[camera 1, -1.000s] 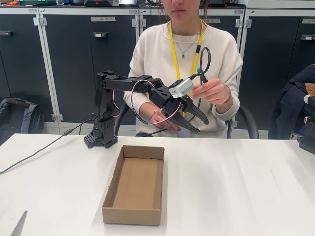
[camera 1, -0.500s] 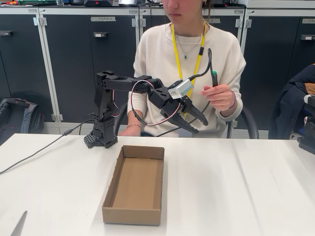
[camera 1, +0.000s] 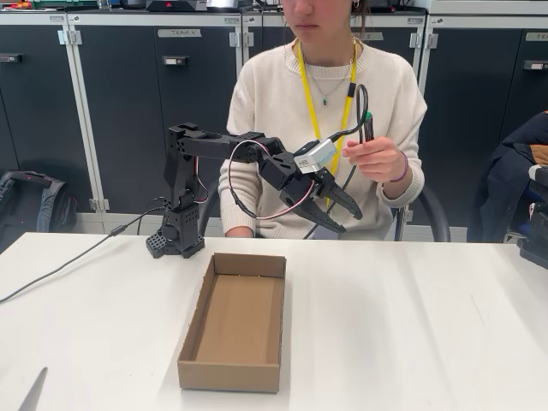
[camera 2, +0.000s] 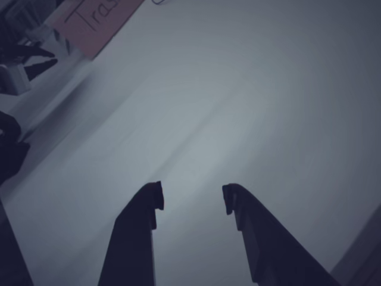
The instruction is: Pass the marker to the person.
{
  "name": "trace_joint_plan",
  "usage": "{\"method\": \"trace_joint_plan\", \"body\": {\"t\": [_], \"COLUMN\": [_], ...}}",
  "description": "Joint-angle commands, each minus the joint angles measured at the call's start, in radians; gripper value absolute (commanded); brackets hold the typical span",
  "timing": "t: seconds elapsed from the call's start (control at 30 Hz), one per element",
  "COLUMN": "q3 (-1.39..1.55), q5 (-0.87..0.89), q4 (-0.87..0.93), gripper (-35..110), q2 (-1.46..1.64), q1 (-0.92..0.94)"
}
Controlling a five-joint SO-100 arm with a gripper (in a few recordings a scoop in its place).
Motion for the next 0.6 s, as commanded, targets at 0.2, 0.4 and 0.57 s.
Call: {"method": "trace_joint_plan", "body": {"t": [0.2, 0.4, 0.57], "q3": [-0.003, -0.002, 0.002], "q5": [0.000, 0.000, 0.000], "q4": [-0.014, -0.014, -0.014], "gripper": [22, 22, 22], "q2": [0.089, 0.089, 0.092], "q1": [0.017, 0.017, 0.017]}}
